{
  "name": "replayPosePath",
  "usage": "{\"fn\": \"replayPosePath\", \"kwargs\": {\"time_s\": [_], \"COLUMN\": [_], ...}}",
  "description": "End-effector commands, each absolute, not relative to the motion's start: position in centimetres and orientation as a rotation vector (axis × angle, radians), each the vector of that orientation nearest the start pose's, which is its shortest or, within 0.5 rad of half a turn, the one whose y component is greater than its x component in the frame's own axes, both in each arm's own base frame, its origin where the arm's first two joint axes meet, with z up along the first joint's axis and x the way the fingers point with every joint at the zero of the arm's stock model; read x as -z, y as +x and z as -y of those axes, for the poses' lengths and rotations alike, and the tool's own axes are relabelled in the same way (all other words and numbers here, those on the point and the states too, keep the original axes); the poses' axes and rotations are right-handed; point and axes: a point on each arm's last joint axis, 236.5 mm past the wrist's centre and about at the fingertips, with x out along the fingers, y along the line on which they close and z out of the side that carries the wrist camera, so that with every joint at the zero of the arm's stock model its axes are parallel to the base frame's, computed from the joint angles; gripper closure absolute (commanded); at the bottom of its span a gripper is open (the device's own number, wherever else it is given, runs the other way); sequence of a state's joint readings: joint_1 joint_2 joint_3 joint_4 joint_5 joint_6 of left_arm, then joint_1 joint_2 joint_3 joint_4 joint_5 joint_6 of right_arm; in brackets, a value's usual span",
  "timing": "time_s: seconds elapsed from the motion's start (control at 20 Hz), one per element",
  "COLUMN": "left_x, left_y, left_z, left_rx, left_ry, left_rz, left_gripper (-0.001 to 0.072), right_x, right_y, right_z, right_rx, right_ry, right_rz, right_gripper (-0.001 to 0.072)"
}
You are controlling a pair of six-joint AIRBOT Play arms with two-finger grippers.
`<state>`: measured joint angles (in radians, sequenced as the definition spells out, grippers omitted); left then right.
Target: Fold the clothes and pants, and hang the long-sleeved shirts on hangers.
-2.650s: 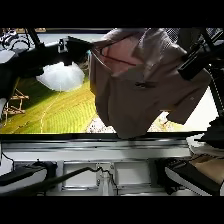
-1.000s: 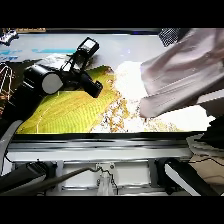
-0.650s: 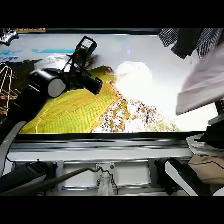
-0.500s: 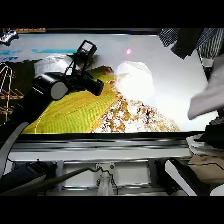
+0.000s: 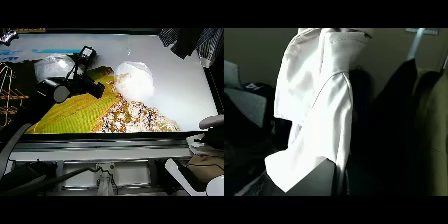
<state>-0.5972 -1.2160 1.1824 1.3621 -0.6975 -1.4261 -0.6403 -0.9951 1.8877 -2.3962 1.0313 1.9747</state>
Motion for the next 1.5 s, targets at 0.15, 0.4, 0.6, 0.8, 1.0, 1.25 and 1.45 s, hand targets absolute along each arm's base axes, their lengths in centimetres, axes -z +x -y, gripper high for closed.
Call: {"fn": "replayPosePath", "kwargs": {"time_s": [0.15,0.4,0.6,0.8,1.0,1.25,1.45], "left_x": [-10.6,-10.6,-10.5,-11.4,-15.0,-24.8,-30.3], "left_y": [37.5,37.5,37.3,37.2,39.5,41.8,40.9], "left_z": [29.3,29.3,29.3,29.1,25.8,19.9,14.2], "left_rx": [0.692,0.693,0.694,0.695,0.601,0.445,0.335], "left_ry": [0.152,0.152,0.155,0.153,0.346,0.262,0.241], "left_rz": [-0.718,-0.720,-0.728,-0.708,-0.568,-0.381,-0.272], "left_gripper": [0.0179,0.0180,0.0180,0.0179,0.0222,0.0222,0.0222], "right_x": [-48.6,-48.2,-51.2,-59.2,-64.0,-58.7,-46.4], "right_y": [14.6,14.1,13.8,14.8,18.1,28.8,40.4], "right_z": [33.2,33.6,32.5,28.1,22.1,19.4,11.4], "right_rx": [1.397,1.398,1.374,1.193,0.757,0.424,0.194], "right_ry": [-0.004,0.025,-0.050,-0.192,0.072,0.410,0.278], "right_rz": [-0.016,-0.013,0.082,0.404,0.756,0.544,0.033], "right_gripper": [0.0682,0.0559,0.0290,0.0293,0.0291,0.0254,0.0254]}}
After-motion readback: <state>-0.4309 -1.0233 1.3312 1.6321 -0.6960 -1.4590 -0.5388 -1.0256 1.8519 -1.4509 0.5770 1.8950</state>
